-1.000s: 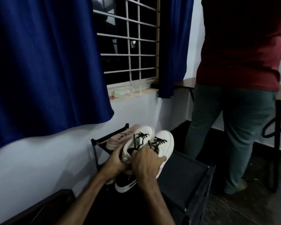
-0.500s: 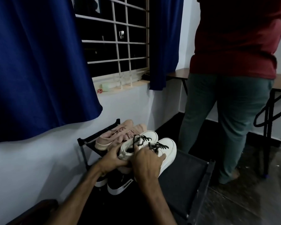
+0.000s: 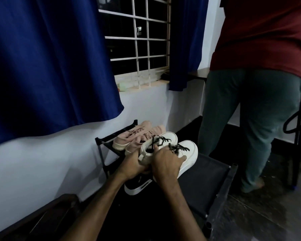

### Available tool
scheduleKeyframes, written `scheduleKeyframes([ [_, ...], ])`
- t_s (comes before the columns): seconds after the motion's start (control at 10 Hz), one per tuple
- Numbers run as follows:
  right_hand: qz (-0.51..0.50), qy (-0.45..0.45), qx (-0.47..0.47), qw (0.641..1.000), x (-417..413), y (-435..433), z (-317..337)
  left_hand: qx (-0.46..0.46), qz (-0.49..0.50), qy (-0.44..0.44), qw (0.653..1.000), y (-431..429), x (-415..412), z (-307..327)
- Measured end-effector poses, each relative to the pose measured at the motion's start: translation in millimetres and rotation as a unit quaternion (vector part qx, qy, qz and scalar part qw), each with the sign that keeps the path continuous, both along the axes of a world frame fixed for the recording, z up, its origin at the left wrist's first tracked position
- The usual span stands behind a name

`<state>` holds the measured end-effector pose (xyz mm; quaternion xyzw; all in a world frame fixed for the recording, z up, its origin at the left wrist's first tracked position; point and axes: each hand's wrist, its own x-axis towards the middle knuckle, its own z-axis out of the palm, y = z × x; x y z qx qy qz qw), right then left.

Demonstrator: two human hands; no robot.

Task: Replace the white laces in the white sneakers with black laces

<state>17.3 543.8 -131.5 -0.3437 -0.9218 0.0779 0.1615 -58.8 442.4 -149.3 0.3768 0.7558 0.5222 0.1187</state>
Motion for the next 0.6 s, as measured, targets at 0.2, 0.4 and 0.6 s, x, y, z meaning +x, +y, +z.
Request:
scheduleKeyframes([
  [0.2, -0.009, -0.007, -0.049, 0.999, 3, -1, 6, -0.074, -0.022, -0.012, 0.997, -9, 6, 4],
  [0.4, -0.065, 0.007, 0.014, 0.998, 2, 3, 32, -0.251, -0.058, 0.084, 0.963, -29, -29, 44],
  [0.6, -0.077, -0.043, -0.017, 0.996, -12, -11, 56, -0.27, -0.012, 0.223, 0.937, -28, -21, 99],
])
